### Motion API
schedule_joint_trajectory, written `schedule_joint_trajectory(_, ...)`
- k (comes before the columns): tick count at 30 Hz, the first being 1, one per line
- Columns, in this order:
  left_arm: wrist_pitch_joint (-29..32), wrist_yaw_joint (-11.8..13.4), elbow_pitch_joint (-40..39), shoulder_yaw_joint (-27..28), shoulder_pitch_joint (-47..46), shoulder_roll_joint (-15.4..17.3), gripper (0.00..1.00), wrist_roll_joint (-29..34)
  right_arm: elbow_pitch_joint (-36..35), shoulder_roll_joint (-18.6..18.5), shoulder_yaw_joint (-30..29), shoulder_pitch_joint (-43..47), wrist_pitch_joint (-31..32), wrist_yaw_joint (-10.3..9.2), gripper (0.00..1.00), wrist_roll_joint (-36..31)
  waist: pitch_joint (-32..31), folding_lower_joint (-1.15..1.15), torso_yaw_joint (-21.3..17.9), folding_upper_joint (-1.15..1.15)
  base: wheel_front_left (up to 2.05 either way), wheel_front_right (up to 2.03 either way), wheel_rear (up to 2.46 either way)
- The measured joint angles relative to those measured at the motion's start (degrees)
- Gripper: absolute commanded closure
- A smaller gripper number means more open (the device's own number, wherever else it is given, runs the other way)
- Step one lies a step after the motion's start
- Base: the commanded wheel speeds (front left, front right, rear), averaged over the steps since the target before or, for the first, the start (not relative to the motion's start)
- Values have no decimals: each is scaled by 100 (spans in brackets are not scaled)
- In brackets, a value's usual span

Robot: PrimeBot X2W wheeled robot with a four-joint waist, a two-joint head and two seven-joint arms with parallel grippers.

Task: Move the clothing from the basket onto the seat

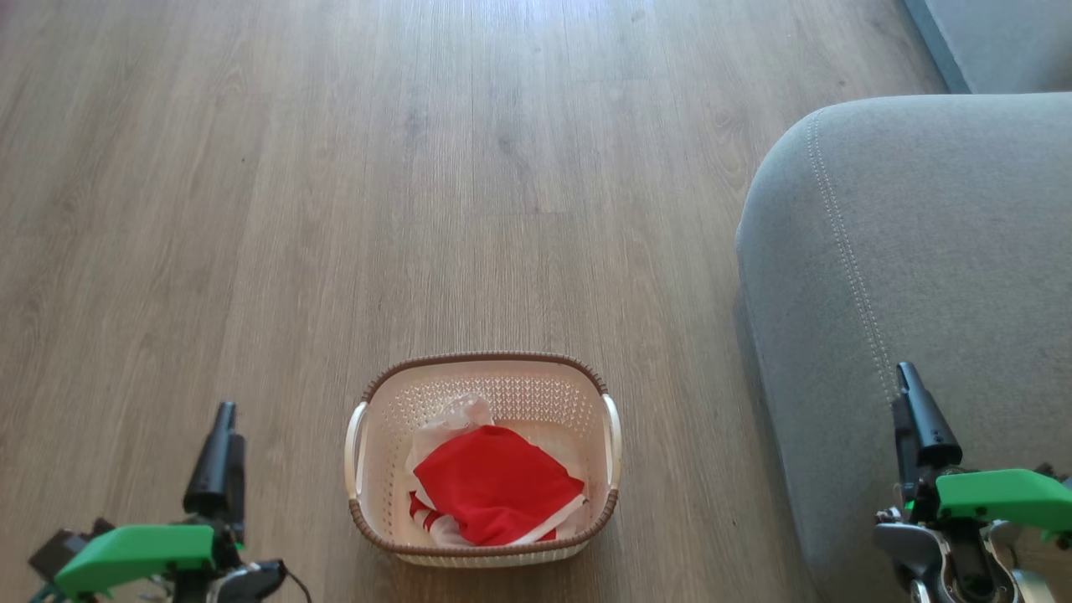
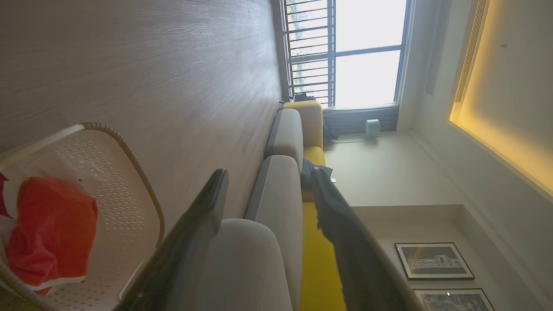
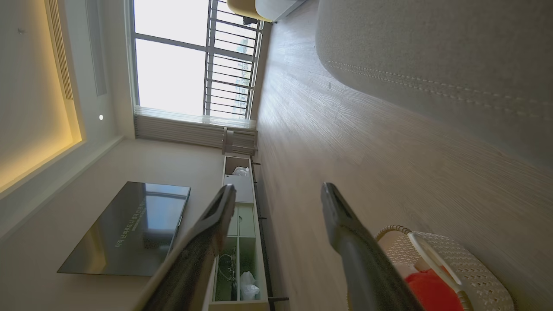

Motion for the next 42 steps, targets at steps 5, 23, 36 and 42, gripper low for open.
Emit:
schedule_joint_trajectory(5,-89,-2,-212,126,-52,1,0,336,-183,0,-12,-11,-97,0,0,-407,-4,0,6,0,0,0,0)
schedule_joint_trajectory(23,-391,40,-971,294,-289,-1,0,1558,-924,0,279,-228,-372,0,0,-2297,79,0,74,0,0,0,0)
schedule_joint_trajectory(36,-567,506,-1586,-274,-349,5,0,2939,-1229,-1,475,-355,-580,0,0,-3551,126,0,64,0,0,0,0)
schedule_joint_trajectory(42,-680,791,-1764,-686,-349,8,0,3783,-1306,-1,577,-356,-667,0,0,-4142,148,0,50,0,0,0,0)
